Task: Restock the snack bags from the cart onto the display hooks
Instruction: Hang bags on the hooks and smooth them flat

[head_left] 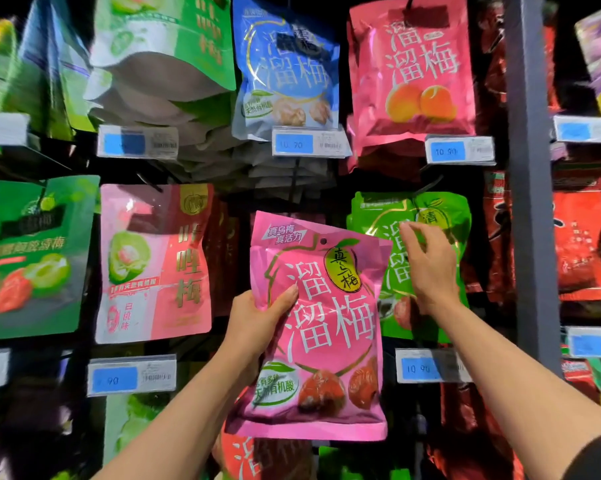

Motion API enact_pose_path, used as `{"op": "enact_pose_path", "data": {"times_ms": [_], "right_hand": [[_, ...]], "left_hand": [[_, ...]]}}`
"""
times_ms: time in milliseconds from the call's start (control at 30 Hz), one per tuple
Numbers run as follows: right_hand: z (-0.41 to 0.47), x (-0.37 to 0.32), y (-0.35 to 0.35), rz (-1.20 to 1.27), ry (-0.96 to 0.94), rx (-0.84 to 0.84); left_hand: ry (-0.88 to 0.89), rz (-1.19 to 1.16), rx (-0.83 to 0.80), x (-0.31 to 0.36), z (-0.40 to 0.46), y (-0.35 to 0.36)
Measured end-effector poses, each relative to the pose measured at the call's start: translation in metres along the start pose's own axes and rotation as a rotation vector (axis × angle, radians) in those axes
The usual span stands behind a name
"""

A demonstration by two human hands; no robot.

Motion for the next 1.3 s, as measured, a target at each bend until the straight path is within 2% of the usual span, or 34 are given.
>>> {"op": "enact_pose_path", "data": {"times_ms": [67,100,167,267,333,400,500,600,667,767,900,1167,1300], "right_hand": [[-0.007,-0.006,0.038,0.463,0.318,-0.235],[-0.013,-0.013,0.054,0.561,0.42,-0.348],[-0.024,-0.031,0.072,0.619,0.48,-0.48],[-0.021,-0.047,0.078,0.728,0.496,-0.417],[-0.011,-0.053,0.079,0.733,0.492,-0.335],[-0.001,-0.061,0.081,0.689,0.471,-0.27],[0.018,-0.074,0.08,0.613,0.427,-0.183],[0.033,-0.083,0.085,0.641,0.445,-0.14],[0.04,-0.087,0.091,0.652,0.465,-0.126],[0.048,-0.093,0.099,0.697,0.492,-0.107],[0.057,-0.093,0.106,0.741,0.518,-0.068],[0.06,-0.093,0.112,0.685,0.529,-0.161],[0.066,-0.084,0.105,0.614,0.503,-0.13]], "left_hand": [[-0.018,-0.03,-0.012,0.002,-0.002,0.002],[-0.023,-0.051,-0.019,0.002,-0.003,0.001],[-0.033,-0.071,-0.026,0.003,-0.003,0.0],[-0.018,-0.025,-0.004,0.008,-0.001,-0.008],[0.055,0.086,0.022,0.02,0.005,-0.017],[0.174,0.271,0.092,0.04,0.012,-0.029],[0.462,0.749,0.31,0.096,0.014,-0.037],[0.911,1.064,0.255,0.147,0.015,0.004],[1.059,1.23,0.208,0.161,0.03,0.023],[1.096,1.414,0.072,0.174,0.052,0.042],[0.938,1.693,-0.096,0.169,0.078,0.05],[0.971,1.615,-0.232,0.168,0.085,0.033],[0.996,1.55,-0.242,0.168,0.087,0.033]]}}
Point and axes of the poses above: each hand's wrist, its own z-axis towards the middle knuckle, its own y-axis out of the palm, x = y × z, the point moved 10 cm from there along z, towards the middle knuckle, and after that the axes turned 2 degrees about -x, right-handed, at the moved point
